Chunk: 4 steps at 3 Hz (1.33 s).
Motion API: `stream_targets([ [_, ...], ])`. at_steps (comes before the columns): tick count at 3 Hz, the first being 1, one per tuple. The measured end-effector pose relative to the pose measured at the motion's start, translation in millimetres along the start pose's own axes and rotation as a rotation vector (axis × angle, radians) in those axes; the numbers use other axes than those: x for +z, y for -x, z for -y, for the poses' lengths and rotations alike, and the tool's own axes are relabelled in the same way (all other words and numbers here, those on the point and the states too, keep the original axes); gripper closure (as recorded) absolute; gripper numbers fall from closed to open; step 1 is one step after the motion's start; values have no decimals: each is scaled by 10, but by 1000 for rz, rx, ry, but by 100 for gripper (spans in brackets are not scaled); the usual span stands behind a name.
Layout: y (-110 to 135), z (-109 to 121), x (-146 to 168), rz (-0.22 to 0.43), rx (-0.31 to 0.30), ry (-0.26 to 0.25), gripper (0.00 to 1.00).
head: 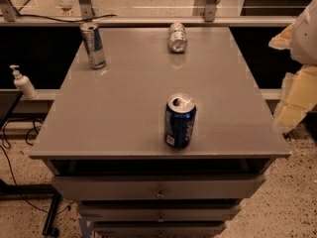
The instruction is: Knock redbull can over
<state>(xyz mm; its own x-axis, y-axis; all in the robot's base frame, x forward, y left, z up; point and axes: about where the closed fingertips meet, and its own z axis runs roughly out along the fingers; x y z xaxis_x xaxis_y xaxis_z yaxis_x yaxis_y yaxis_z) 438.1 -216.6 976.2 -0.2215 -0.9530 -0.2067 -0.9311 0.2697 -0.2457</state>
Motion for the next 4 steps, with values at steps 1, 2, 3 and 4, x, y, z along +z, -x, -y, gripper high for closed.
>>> stream_targets([
  [1, 0, 0, 0, 0, 0, 0, 0],
  [2, 56, 75, 74, 39, 3, -20, 0],
  [3, 326, 346, 348, 142, -24, -53, 0],
  [4, 826, 693, 733, 273, -71, -78, 0],
])
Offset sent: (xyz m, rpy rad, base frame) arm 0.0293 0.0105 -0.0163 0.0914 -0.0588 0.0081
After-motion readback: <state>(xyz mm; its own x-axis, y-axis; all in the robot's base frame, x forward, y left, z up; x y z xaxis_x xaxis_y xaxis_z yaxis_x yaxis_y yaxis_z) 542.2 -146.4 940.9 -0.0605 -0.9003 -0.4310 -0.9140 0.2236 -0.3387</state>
